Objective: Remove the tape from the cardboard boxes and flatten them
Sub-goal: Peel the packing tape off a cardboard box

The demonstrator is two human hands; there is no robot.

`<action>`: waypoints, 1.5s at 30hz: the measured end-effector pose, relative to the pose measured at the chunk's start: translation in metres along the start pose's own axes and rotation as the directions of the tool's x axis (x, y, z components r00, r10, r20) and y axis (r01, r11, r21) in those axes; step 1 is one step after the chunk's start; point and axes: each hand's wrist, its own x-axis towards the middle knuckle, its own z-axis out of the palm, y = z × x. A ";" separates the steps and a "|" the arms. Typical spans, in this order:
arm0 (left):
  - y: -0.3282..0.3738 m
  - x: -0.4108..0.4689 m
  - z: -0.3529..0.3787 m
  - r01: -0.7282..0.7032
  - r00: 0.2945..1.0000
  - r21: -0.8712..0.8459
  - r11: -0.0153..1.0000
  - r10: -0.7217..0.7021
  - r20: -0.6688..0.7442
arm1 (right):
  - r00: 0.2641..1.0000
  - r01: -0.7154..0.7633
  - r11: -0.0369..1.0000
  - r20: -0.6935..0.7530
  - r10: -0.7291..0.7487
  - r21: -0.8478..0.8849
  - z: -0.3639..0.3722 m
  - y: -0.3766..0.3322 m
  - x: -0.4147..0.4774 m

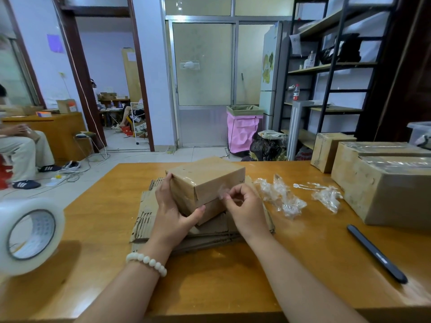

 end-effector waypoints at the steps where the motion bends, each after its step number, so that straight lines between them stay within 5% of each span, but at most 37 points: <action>1: 0.000 0.000 0.001 -0.003 1.000 -0.004 1.000 0.003 -0.002 | 1.000 -0.014 1.000 -0.028 0.014 0.000 0.000 0.000 0.000; 12: -0.001 -0.002 0.006 -0.011 1.000 -0.038 0.999 0.011 0.000 | 0.933 -0.017 0.999 -0.358 0.031 0.042 -0.006 0.003 0.007; 18: -0.003 0.001 0.003 -0.019 0.998 -0.027 0.999 0.017 -0.065 | 0.970 0.229 0.971 -0.066 -0.234 -0.075 0.002 0.005 0.001; 23: -0.007 0.002 0.004 -0.032 0.999 -0.036 0.999 0.031 -0.045 | 0.985 -0.100 0.995 -0.140 0.101 0.012 -0.005 0.006 0.008; 27: -0.009 0.002 0.002 -0.039 0.998 -0.059 0.997 0.037 -0.046 | 0.992 -0.128 0.990 0.000 0.128 -0.062 -0.006 0.009 0.009; 31: 0.002 0.001 0.000 -0.015 0.999 -0.150 0.989 0.009 -0.040 | 0.956 -0.193 0.976 -0.206 0.210 0.102 -0.008 0.010 0.015; 35: 0.006 0.000 -0.001 0.004 1.000 -0.150 0.989 -0.003 0.003 | 0.814 -0.280 0.889 -0.402 0.420 0.364 -0.024 0.008 0.020; 37: 0.004 -0.002 -0.002 0.011 1.000 -0.130 0.991 -0.011 0.000 | 0.851 -0.241 0.924 -0.393 0.349 0.298 -0.026 0.005 0.018; 40: 0.002 -0.001 -0.004 0.047 0.998 -0.115 0.992 -0.052 -0.039 | 0.976 -0.126 0.982 -0.158 0.148 0.144 -0.016 0.002 0.012; 42: 0.003 0.000 -0.005 0.051 0.997 -0.120 0.992 -0.057 -0.050 | 0.995 -0.075 0.992 -0.056 0.082 0.103 -0.012 0.001 0.010; 45: 0.007 -0.001 -0.004 0.038 0.999 -0.163 0.986 -0.039 -0.006 | 0.974 -0.130 0.975 -0.158 0.159 0.178 -0.015 0.002 0.013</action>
